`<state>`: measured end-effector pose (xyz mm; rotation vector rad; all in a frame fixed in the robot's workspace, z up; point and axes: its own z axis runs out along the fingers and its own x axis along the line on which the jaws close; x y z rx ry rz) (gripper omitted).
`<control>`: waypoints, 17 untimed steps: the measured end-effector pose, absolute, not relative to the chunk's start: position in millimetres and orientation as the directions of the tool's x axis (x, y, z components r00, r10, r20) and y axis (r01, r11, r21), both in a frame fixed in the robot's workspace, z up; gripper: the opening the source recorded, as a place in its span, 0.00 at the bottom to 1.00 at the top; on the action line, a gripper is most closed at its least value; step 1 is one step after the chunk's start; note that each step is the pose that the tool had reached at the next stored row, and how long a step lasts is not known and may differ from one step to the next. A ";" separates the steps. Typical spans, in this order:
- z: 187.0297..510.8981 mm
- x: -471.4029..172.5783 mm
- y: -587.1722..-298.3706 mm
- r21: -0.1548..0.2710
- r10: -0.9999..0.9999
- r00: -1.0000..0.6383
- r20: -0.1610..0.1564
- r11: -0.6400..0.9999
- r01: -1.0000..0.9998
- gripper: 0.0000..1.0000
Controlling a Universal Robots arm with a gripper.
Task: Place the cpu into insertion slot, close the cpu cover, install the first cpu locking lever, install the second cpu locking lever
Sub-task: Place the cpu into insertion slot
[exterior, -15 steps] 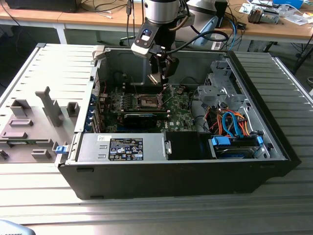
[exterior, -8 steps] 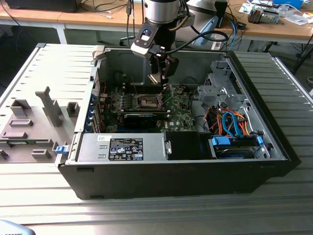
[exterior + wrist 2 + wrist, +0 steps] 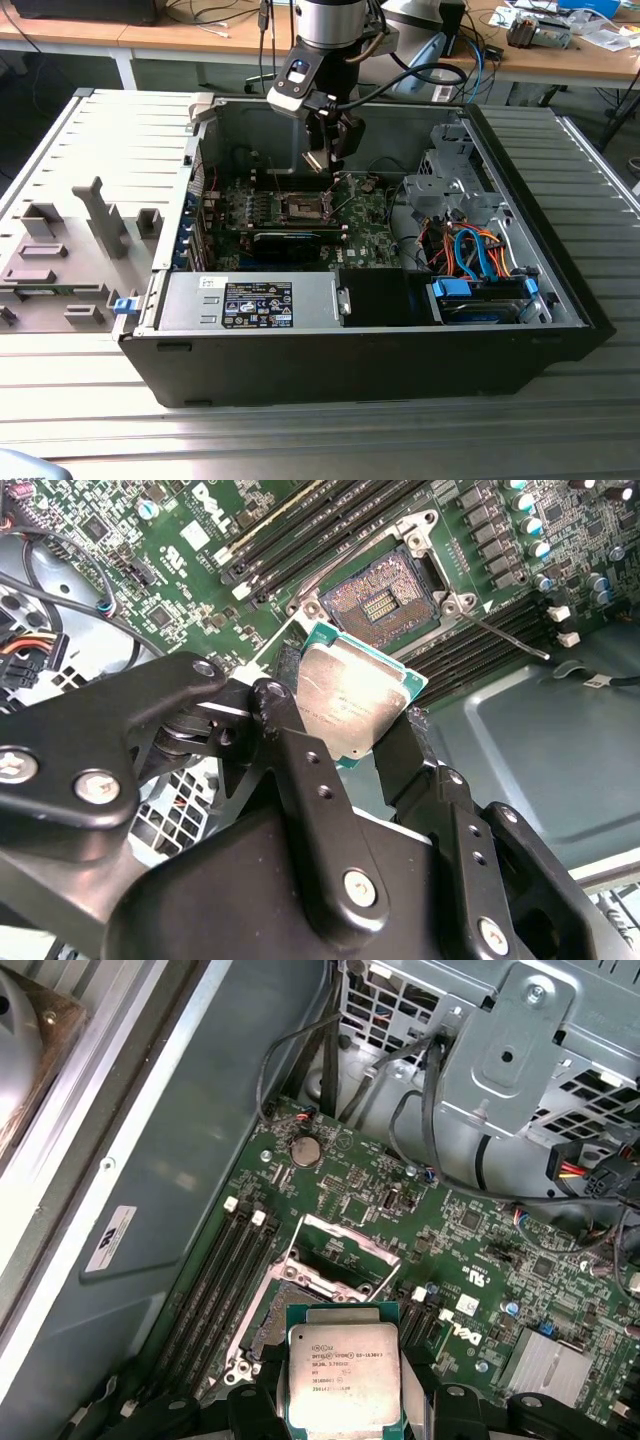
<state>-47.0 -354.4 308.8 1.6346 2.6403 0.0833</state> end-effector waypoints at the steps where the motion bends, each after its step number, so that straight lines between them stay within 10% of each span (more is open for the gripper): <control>1: 308.8 -47.0 -354.4 0.064 0.896 -0.445 -0.002 0.444 0.894 0.55; 17: 308.5 -47.0 -354.4 0.064 0.905 -0.426 -0.002 0.425 0.903 0.55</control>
